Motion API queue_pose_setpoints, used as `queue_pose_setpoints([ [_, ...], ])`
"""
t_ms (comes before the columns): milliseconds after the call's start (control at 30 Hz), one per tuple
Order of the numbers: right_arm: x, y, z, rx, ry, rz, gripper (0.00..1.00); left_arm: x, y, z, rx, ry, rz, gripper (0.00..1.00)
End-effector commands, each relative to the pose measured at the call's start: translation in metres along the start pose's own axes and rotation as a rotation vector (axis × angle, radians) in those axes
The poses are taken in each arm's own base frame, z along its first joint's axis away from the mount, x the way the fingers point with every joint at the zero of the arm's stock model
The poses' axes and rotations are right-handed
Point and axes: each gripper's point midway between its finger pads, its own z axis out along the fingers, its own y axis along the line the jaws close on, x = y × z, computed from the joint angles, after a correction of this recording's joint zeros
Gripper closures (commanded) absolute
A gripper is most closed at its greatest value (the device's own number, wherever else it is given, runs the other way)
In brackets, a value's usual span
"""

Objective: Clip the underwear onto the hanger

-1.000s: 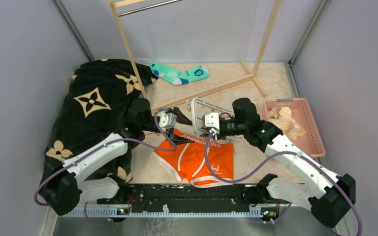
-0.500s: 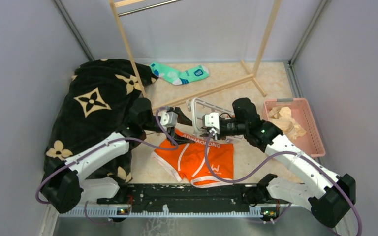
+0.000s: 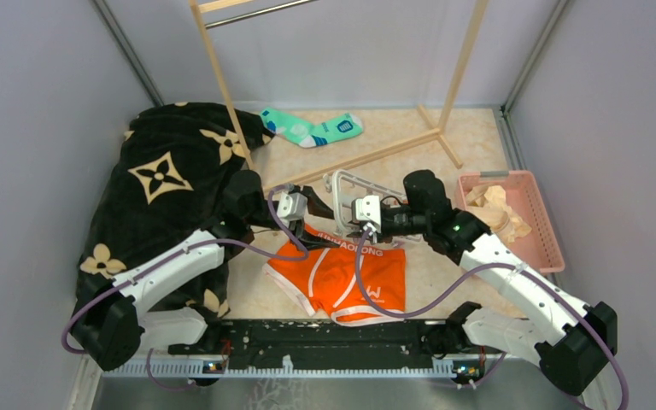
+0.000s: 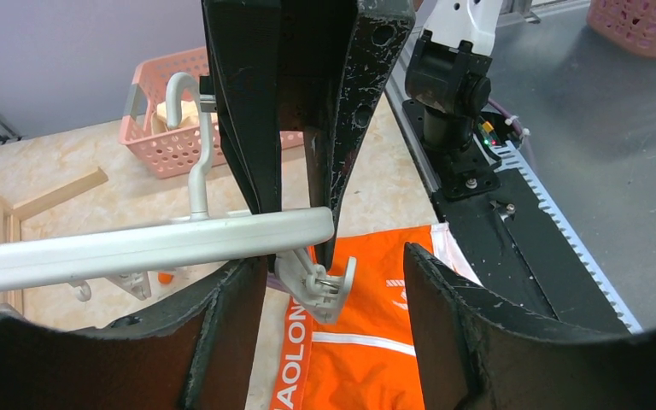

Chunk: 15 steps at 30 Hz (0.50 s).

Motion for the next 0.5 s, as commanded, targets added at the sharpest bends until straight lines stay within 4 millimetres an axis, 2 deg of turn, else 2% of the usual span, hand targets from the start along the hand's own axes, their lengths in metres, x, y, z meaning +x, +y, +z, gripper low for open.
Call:
queue_pose_setpoints([
  [0, -0.0321, -0.0152, -0.0038, 0.045, -0.091, -0.134, 1.00, -0.0209, -0.0013, 0.0032, 0.034, -0.043, 0.043, 0.36],
  [267, -0.0318, -0.0150, -0.0034, 0.043, -0.088, -0.139, 1.00, -0.0189, -0.0041, 0.0035, 0.047, -0.041, 0.031, 0.41],
  [467, -0.0311, -0.0154, -0.0031, 0.046, -0.087, -0.140, 1.00, -0.0173, -0.0036, 0.0038, 0.047, -0.036, 0.020, 0.52],
])
